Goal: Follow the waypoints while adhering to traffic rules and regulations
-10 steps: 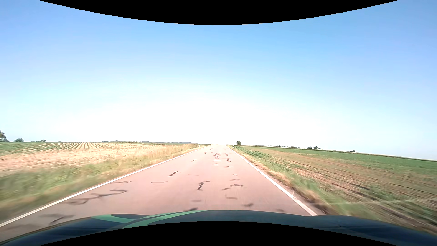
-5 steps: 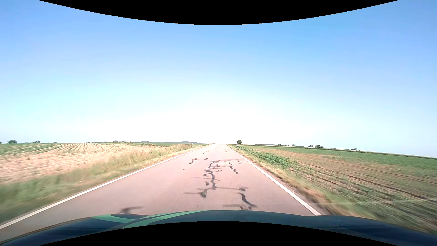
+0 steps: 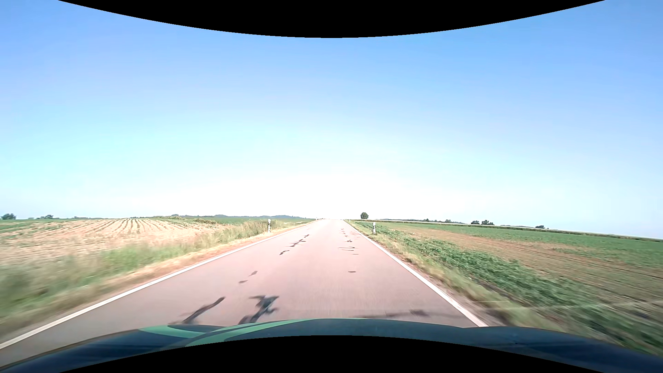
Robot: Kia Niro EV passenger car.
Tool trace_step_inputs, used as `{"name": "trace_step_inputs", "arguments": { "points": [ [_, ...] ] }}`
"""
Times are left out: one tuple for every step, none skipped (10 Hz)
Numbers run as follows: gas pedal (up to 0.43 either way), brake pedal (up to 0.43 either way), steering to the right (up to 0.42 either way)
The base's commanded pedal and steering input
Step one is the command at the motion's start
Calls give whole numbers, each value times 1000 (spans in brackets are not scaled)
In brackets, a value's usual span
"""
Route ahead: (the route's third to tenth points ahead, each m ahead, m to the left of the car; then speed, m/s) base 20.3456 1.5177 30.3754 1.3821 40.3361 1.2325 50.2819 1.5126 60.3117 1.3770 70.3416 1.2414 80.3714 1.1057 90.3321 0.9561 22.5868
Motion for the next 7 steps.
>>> {"name": "trace_step_inputs", "arguments": {
  "points": [
    [358, 0, 1],
    [358, 0, 1],
    [358, 0, 1],
    [350, 0, 1],
    [350, 0, 1],
    [350, 0, 1],
    [350, 0, 1]
  ]
}}
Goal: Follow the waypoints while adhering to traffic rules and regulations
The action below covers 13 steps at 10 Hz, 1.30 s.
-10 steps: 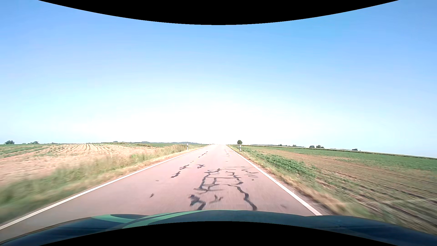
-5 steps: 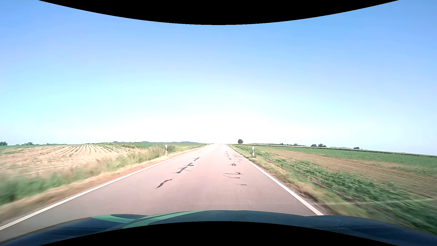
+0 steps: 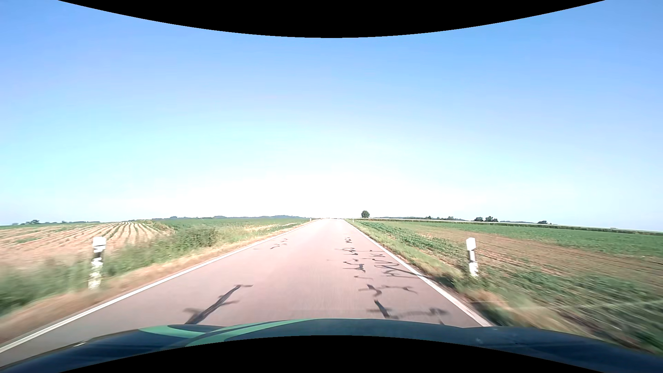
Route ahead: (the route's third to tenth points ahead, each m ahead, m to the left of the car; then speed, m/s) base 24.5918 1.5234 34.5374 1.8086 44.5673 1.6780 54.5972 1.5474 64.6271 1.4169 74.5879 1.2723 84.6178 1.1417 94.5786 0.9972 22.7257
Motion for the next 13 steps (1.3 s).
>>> {"name": "trace_step_inputs", "arguments": {
  "points": [
    [350, 0, 1],
    [350, 0, 1],
    [350, 0, 1],
    [350, 0, 1],
    [339, 0, 1],
    [331, 0, 1],
    [319, 0, 1],
    [319, 0, 1],
    [311, 0, 1],
    [311, 0, 1],
    [299, 0, 1],
    [287, 0, 0],
    [260, 0, 0]
  ]
}}
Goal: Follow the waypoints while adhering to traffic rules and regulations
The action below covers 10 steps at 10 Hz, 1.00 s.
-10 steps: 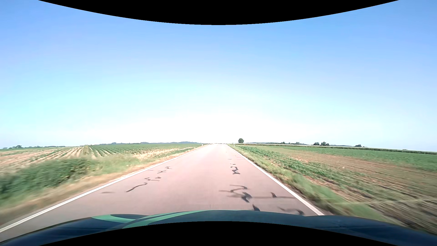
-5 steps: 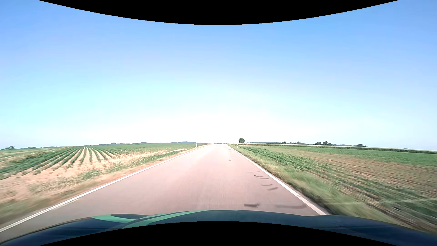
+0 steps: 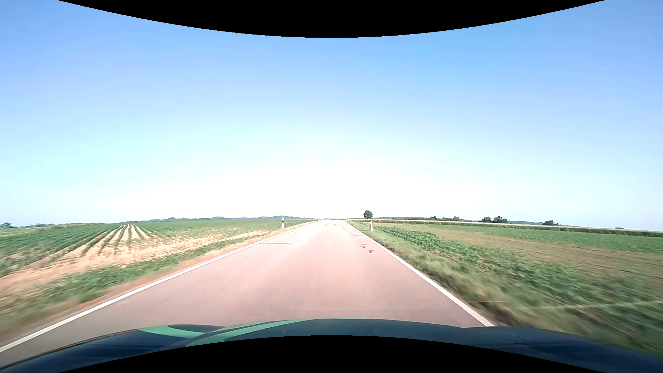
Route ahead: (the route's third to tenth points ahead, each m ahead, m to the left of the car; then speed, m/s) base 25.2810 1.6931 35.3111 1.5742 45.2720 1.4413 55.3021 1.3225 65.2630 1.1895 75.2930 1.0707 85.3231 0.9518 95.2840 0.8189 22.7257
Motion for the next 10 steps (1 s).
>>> {"name": "trace_step_inputs", "arguments": {
  "points": [
    [248, 0, 0],
    [240, 0, 0],
    [240, 0, 0],
    [240, 0, 0],
    [240, 0, 0],
    [240, 0, 2],
    [240, 0, 3],
    [240, 0, 3],
    [240, 0, 3],
    [240, 0, 3]
  ]
}}
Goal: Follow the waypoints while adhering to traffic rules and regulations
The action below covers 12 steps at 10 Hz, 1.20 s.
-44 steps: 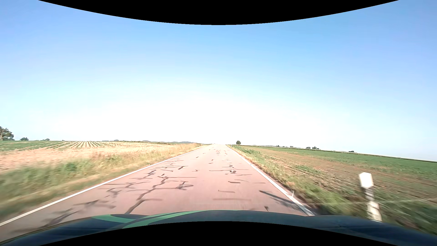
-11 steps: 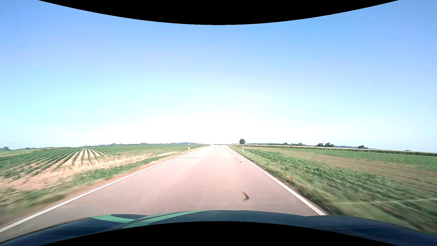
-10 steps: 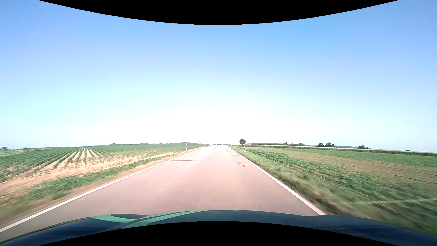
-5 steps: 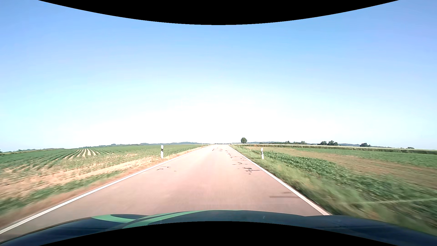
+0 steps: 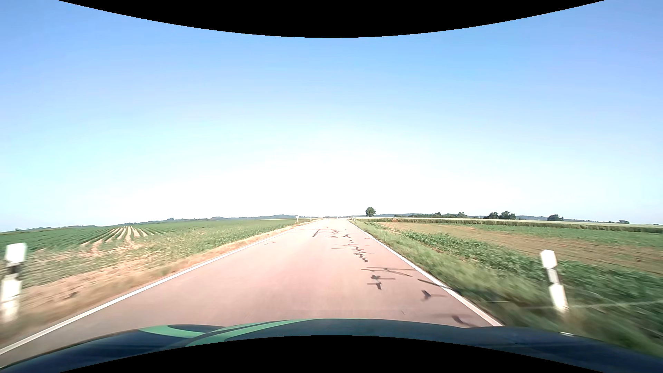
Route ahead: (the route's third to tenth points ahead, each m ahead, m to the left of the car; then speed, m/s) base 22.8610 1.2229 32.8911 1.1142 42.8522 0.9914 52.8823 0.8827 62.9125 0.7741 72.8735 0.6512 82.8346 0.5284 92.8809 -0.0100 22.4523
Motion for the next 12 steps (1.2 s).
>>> {"name": "trace_step_inputs", "arguments": {
  "points": [
    [240, 0, 3],
    [240, 0, 3],
    [240, 0, 2],
    [240, 0, 2],
    [240, 0, 1],
    [240, 0, 1],
    [240, 0, 1],
    [240, 0, 1],
    [240, 0, 1],
    [240, 0, 1],
    [240, 0, 1],
    [240, 0, 1]
  ]
}}
